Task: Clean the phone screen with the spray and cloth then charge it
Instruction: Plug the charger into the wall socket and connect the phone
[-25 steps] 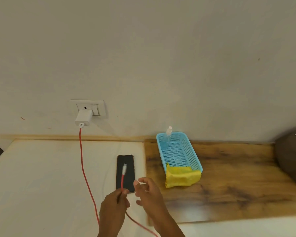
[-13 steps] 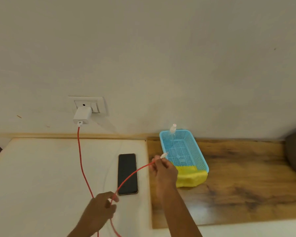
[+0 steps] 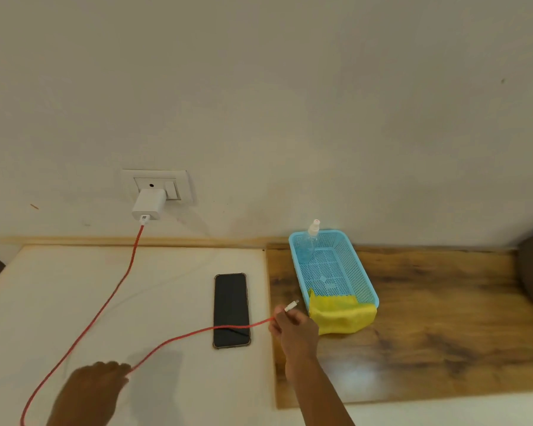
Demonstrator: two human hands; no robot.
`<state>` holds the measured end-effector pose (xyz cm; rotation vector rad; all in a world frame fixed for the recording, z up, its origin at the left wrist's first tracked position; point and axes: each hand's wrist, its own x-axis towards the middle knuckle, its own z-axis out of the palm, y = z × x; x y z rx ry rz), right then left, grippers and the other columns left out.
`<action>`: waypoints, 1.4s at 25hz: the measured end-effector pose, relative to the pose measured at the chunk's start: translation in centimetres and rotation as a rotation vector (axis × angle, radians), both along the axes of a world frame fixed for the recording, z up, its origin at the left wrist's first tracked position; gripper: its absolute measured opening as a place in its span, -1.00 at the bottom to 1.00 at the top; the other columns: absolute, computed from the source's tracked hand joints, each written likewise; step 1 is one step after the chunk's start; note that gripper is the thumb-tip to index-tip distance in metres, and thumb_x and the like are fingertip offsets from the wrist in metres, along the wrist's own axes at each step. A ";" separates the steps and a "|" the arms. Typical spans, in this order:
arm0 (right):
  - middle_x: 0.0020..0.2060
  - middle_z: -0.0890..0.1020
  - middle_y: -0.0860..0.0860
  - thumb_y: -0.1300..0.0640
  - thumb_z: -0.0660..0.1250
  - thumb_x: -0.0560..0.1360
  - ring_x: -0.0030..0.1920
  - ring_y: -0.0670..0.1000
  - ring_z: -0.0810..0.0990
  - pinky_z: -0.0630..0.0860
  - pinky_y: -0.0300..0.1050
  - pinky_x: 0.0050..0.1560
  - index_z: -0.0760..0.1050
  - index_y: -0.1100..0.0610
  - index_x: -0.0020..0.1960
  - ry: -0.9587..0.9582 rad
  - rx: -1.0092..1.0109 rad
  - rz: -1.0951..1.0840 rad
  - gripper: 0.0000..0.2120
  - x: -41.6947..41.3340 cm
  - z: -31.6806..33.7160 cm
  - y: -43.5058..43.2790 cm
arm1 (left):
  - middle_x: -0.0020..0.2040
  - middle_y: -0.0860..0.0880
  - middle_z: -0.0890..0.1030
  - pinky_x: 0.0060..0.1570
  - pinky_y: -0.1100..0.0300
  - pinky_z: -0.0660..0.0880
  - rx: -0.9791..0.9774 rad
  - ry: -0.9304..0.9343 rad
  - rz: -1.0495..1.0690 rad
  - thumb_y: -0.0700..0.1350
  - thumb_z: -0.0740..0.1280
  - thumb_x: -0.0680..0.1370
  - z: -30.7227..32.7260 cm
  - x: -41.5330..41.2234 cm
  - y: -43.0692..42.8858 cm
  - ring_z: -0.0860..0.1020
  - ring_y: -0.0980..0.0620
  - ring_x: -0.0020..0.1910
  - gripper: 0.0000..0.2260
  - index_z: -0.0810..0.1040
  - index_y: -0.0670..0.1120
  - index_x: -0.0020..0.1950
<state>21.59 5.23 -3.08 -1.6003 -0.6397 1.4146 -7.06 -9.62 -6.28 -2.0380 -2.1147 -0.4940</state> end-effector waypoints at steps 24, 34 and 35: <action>-0.09 0.65 -0.02 0.03 0.41 0.44 -0.17 -0.10 0.53 0.49 -0.33 -0.01 0.55 0.06 -0.09 -0.575 -0.284 0.460 -0.88 -5.1 -3.4 -6.4 | 0.45 -0.06 0.33 0.34 0.06 0.30 -0.503 -0.731 0.313 0.07 0.34 0.50 -2.6 11.0 10.7 0.32 -0.06 0.40 -0.49 0.31 -0.02 0.40; -0.03 0.67 -0.05 -0.06 0.32 0.49 -0.20 -0.15 0.48 0.46 -0.38 0.04 0.58 0.04 0.00 -0.725 -0.170 0.505 -0.80 -5.8 -3.8 -6.8 | 0.41 -0.03 0.37 0.29 0.03 0.36 -0.488 -0.674 0.384 0.05 0.44 0.42 -3.6 10.6 10.8 0.35 -0.06 0.35 -0.48 0.39 0.04 0.34; -0.03 0.66 -0.06 -0.06 0.31 0.50 -0.20 -0.15 0.48 0.46 -0.37 0.06 0.58 0.04 0.00 -0.728 -0.154 0.525 -0.79 -5.7 -3.9 -6.8 | 0.41 -0.04 0.37 0.29 0.03 0.36 -0.486 -0.682 0.387 0.04 0.45 0.41 -3.7 10.6 10.8 0.35 -0.07 0.35 -0.48 0.40 0.03 0.33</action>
